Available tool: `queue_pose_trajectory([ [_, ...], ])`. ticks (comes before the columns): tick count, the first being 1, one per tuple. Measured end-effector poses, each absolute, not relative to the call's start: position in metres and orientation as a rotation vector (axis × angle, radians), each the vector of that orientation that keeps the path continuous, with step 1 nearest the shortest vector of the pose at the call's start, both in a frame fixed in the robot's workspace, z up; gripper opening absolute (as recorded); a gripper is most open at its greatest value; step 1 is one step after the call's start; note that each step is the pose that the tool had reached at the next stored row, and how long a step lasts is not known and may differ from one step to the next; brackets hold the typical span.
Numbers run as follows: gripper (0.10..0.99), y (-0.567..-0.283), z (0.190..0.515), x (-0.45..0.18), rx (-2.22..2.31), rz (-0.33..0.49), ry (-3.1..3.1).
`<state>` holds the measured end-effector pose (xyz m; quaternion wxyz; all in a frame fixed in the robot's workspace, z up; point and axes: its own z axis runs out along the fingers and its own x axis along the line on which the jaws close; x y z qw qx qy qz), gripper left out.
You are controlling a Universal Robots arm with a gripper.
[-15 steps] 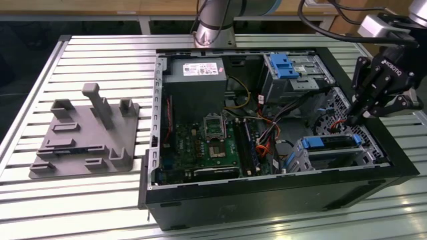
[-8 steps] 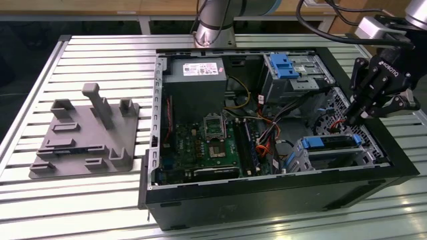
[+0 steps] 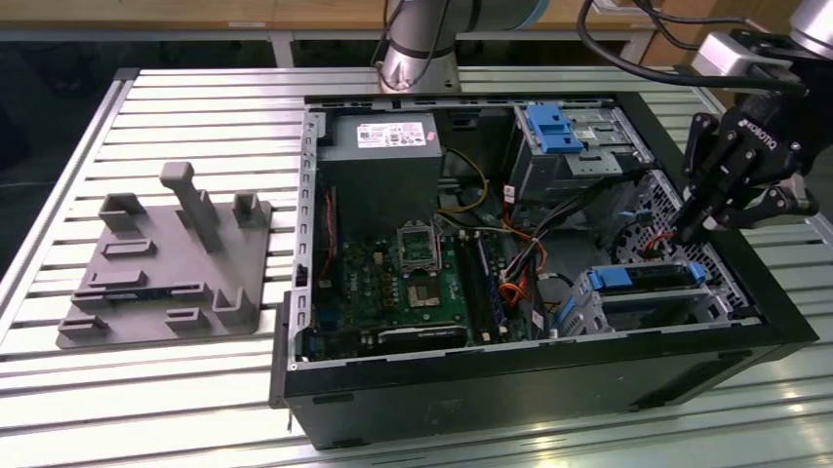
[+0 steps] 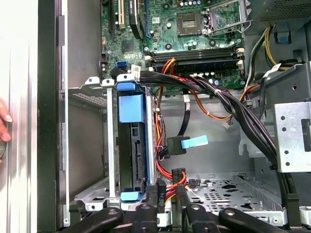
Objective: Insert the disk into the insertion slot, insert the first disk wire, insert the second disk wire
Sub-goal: 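Insert the first disk wire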
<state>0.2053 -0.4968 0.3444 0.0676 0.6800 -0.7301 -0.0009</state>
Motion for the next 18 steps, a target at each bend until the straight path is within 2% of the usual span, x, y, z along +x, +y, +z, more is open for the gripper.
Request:
queue_pose_trajectory([
  [2, 0.278, -0.497, 0.344, 0.205, 2.048, -0.003, -2.201],
  [4, 0.165, -0.497, 0.344, 0.205, 2.047, -0.003, -2.201],
  [18, 0.165, -0.497, 0.344, 0.190, 2.065, 0.022, -2.215],
])
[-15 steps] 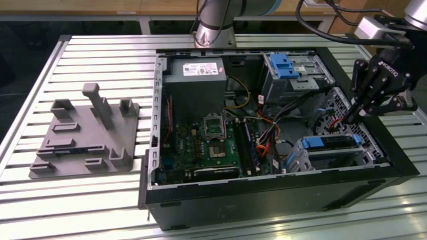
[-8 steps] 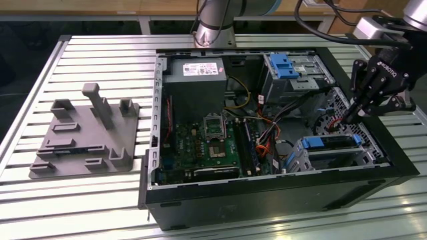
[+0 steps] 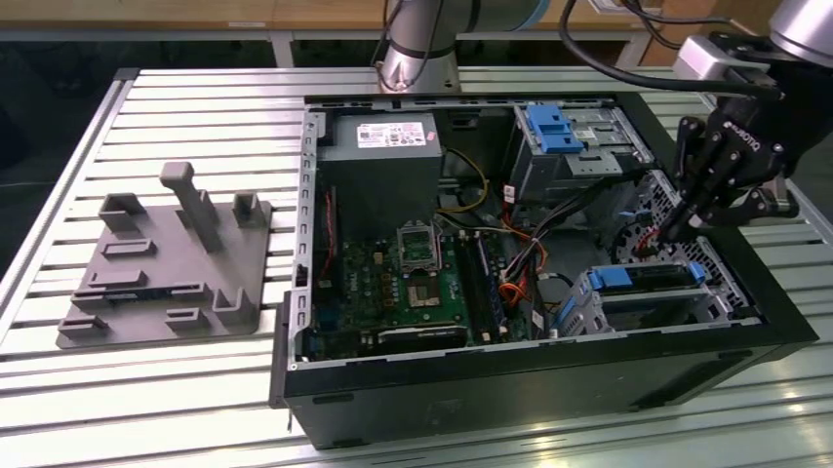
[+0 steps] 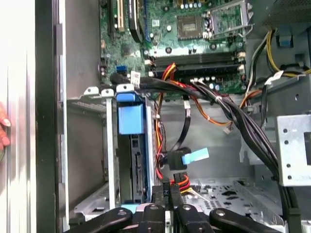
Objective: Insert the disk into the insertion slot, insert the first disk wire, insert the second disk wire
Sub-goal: 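Insert the first disk wire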
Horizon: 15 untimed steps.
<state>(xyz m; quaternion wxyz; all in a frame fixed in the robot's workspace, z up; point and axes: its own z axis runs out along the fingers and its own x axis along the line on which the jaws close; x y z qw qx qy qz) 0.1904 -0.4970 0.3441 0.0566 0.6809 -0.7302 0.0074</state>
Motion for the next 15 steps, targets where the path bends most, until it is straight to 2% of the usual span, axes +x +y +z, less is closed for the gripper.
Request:
queue_pose_trajectory([
  [15, 0.165, -0.5016, 0.3440, 0.1854, 2.194, 0.008, -2.174],
])
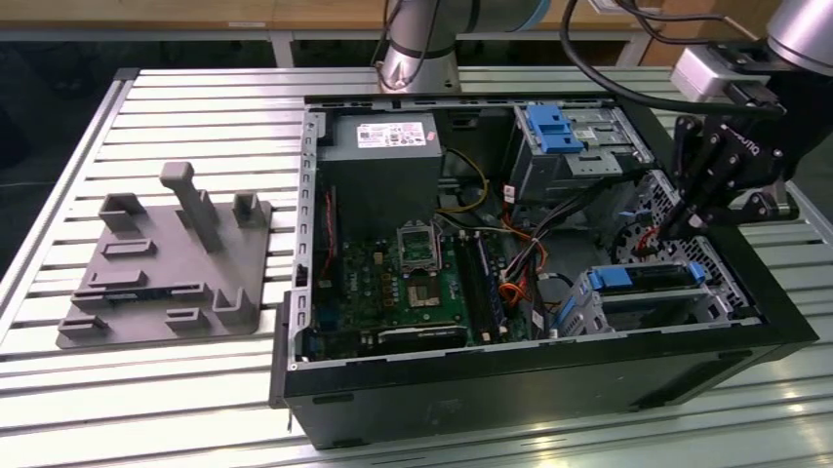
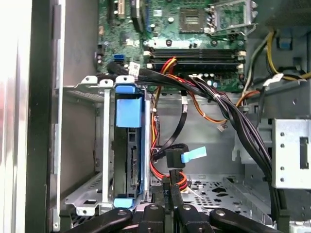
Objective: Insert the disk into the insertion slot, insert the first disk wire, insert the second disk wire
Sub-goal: 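Insert the first disk wire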
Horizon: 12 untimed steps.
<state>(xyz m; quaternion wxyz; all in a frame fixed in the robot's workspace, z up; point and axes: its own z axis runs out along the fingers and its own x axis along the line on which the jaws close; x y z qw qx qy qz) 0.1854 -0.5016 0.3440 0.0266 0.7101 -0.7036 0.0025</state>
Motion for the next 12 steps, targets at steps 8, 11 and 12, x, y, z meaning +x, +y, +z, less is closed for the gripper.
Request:
queue_pose_trajectory([
  [8, 0.165, -0.508, 0.344, 0.180, 2.247, 0.013, -2.122],
  [11, 0.165, -0.515, 0.344, 0.178, 2.248, 0.012, -2.123],
  [12, 0.165, -0.517, 0.344, 0.178, 2.249, 0.011, -2.124],
])
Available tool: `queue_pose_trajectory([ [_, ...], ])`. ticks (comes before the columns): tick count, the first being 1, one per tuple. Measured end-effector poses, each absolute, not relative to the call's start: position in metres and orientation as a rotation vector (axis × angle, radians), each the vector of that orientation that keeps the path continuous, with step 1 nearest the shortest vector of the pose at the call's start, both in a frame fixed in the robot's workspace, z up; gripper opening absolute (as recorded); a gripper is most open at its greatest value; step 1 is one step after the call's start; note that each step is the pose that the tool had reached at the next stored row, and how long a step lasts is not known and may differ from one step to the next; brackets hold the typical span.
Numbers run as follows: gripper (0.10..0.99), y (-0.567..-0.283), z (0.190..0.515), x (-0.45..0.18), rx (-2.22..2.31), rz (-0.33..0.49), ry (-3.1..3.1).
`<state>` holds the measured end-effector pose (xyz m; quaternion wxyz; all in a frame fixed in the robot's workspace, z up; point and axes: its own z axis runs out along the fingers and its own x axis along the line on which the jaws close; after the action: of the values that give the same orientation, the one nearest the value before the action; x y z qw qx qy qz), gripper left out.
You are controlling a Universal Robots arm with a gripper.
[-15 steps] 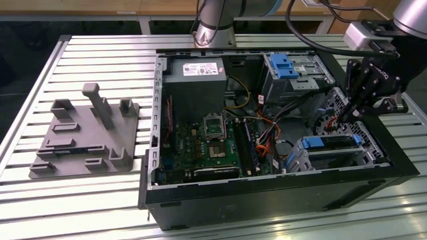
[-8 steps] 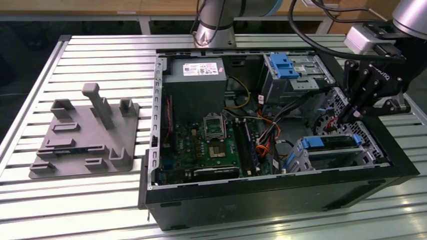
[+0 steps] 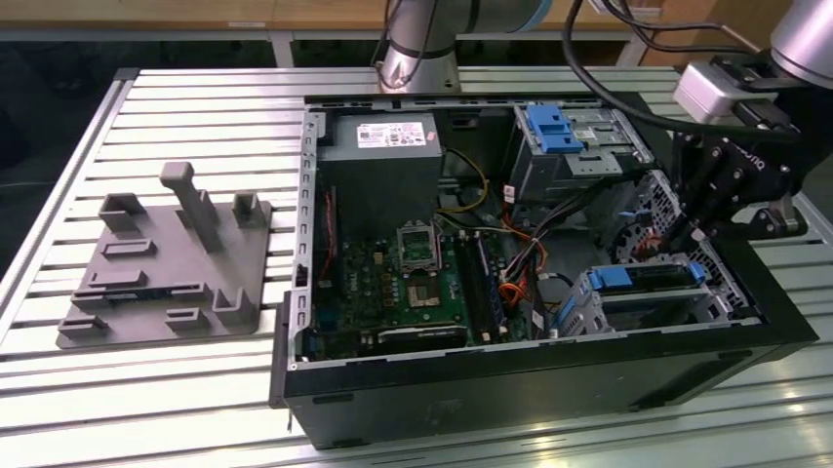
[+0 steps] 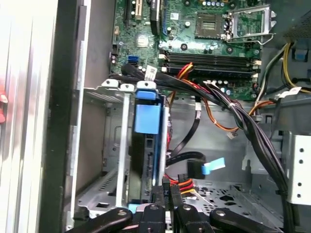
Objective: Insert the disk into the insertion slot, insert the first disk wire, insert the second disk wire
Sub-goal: 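Insert the first disk wire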
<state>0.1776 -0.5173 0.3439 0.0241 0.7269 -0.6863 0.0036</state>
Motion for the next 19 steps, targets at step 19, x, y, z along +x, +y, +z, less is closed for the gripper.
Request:
queue_pose_trajectory([
  [19, 0.165, -0.533, 0.344, 0.166, 2.316, -0.048, -2.183],
])
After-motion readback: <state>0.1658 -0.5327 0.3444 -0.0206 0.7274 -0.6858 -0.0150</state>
